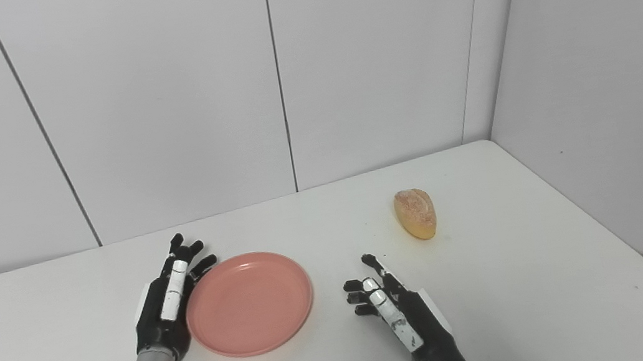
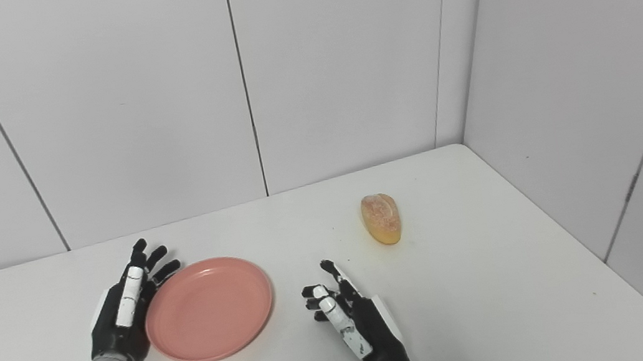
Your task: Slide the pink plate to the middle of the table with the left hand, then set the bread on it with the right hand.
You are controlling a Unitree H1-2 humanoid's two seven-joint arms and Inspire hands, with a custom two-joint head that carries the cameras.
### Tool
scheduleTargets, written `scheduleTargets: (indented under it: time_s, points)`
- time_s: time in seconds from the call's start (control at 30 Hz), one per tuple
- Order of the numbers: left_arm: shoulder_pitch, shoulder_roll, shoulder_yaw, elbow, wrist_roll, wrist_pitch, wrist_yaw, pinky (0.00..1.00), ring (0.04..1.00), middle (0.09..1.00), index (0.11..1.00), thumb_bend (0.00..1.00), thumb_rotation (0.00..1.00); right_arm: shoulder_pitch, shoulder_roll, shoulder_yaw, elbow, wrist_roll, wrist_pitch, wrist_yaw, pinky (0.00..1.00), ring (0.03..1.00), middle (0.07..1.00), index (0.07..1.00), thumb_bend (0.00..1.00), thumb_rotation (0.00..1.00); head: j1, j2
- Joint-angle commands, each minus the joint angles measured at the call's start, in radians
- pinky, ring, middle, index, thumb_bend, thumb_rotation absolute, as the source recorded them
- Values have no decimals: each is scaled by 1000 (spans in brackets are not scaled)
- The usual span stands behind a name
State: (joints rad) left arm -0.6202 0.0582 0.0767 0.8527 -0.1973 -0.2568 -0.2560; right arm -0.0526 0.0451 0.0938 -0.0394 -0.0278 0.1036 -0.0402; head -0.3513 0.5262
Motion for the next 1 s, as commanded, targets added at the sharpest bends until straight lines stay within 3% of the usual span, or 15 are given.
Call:
scheduleTargets:
  time_s: [0.0,0.4,0.53,0.67,0.73,0.83,0.97]
  points:
    - [6,12,5,25,-8,-22,-20,841,830,926,1000,827,779,-15,27,24,28,0,0,20,738,757,755,941,646,881,-1,1]
    - [-2,7,3,60,2,-42,-21,845,833,925,1000,812,784,-15,25,25,38,-15,-18,18,746,761,765,946,672,877,4,-7]
    - [-10,8,13,92,-6,-55,-20,853,834,920,1000,810,786,-17,26,38,64,-156,-73,-80,665,732,789,894,682,765,6,-15]
    - [-15,10,22,117,-17,-70,-30,855,836,923,1000,810,785,-20,40,38,68,-295,-113,-201,667,785,876,868,709,629,6,-26]
    - [-18,9,30,131,-26,-74,-38,856,835,920,1000,814,762,-30,51,33,60,-359,-120,-260,713,808,894,910,767,596,5,-29]
    - [-28,10,26,158,-17,-92,-38,859,831,917,1000,821,772,-49,66,26,42,-420,-118,-313,898,914,968,984,825,561,6,-33]
    - [-35,9,14,172,-7,-106,-40,854,830,919,1000,814,799,-79,71,27,25,-495,-76,-349,926,958,1000,1000,885,577,11,-36]
